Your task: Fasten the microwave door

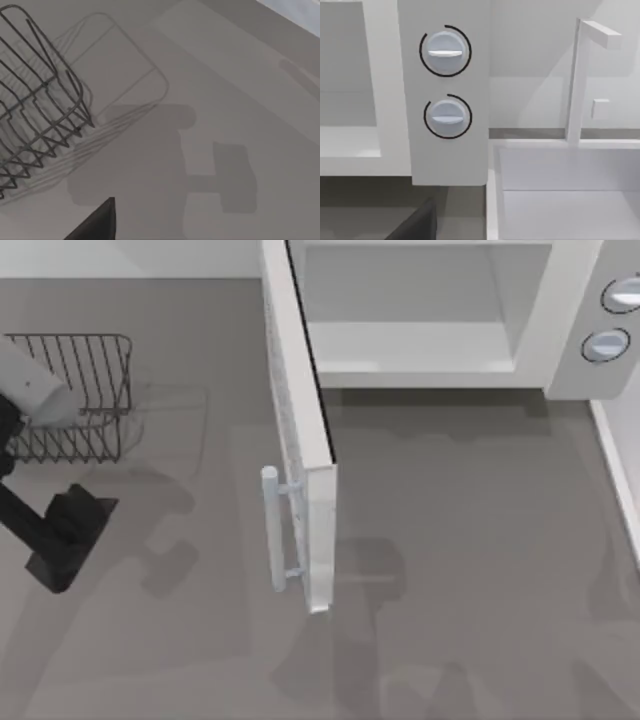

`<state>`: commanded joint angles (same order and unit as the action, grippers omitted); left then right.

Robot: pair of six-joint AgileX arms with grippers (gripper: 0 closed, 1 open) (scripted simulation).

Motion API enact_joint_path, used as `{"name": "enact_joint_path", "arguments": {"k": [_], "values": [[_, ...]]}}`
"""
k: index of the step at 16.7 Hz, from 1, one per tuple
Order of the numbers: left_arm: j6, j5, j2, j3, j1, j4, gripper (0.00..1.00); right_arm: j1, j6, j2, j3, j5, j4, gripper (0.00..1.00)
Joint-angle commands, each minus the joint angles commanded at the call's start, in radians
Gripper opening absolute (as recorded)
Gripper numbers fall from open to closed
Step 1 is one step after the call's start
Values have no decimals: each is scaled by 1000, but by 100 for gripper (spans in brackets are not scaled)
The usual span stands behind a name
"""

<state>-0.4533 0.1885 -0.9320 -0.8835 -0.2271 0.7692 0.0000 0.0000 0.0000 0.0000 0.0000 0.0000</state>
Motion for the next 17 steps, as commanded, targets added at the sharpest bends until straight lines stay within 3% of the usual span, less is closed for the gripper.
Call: {"name": "enact_joint_path", "arguments": {"k": [9, 13, 17], "values": [[-348, 170, -649, -772, -127, 550, 100, 0, 0, 0, 0, 0, 0, 100], [-455, 230, -816, -1034, -154, 678, 100, 0, 0, 0, 0, 0, 0, 100], [-504, 259, -886, -1153, -164, 725, 100, 0, 0, 0, 0, 0, 0, 100]]}}
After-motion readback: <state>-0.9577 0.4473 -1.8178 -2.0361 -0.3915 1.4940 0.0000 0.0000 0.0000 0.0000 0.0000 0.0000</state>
